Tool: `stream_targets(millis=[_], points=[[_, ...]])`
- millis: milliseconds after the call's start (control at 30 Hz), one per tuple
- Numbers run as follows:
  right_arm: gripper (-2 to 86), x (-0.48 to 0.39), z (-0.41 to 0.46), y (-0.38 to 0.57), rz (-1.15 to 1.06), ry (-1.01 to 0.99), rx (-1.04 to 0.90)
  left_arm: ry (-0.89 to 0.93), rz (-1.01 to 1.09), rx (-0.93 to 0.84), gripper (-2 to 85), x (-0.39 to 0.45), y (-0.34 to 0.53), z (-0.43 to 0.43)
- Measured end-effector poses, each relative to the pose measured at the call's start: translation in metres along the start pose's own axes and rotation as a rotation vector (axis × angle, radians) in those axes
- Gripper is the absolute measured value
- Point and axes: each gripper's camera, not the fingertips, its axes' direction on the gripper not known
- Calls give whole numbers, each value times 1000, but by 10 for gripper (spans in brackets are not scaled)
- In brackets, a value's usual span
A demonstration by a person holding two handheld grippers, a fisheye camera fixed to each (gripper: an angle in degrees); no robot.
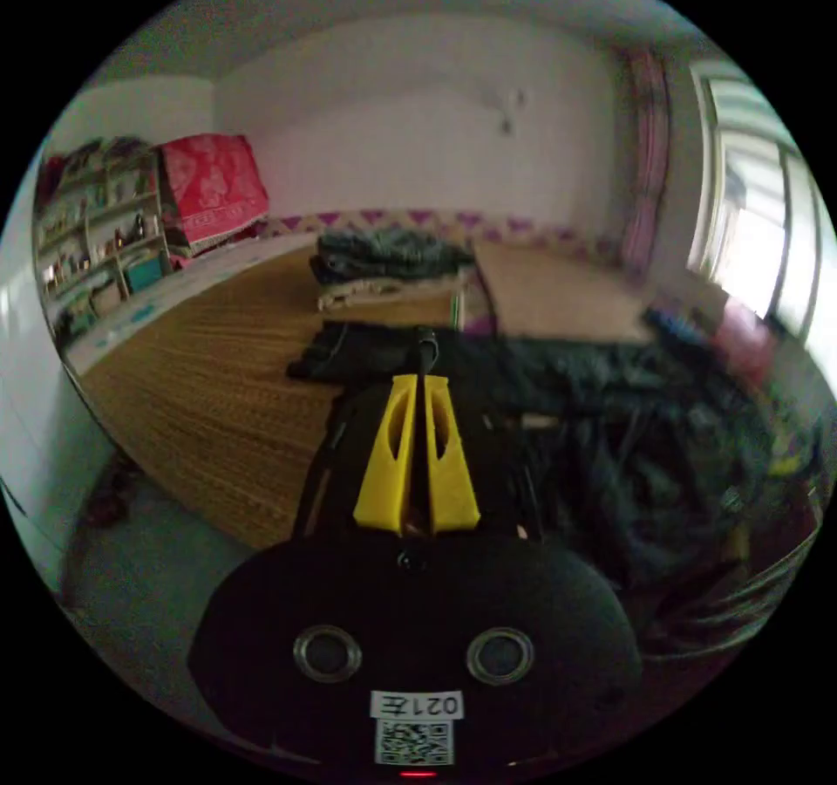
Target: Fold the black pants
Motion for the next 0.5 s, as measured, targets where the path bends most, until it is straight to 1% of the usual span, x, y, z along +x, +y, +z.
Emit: stream_targets(millis=[33,100,167,233,267,300,367,500], points=[[-7,1,-5,0,7,-2,4,111,-90,94,-7,-32,-7,-22],[-7,3,-11,2,18,-3,15,184,-191,128,-8,-74,-7,-38],[-7,5,-18,3,29,-10,30,154,-297,57,-9,-109,6,-37],[-7,9,-25,4,38,-26,50,189,-488,-83,-9,-156,34,-25],[-7,10,-27,3,40,-25,51,219,-530,-92,-9,-165,40,-25],[-6,12,-31,3,43,-28,53,306,-602,-20,-9,-181,47,-34],[-6,16,-37,1,49,-32,49,322,-652,-14,-9,-192,46,-42],[-3,24,-52,-2,49,-24,37,286,-648,-15,-9,-203,32,-57]])
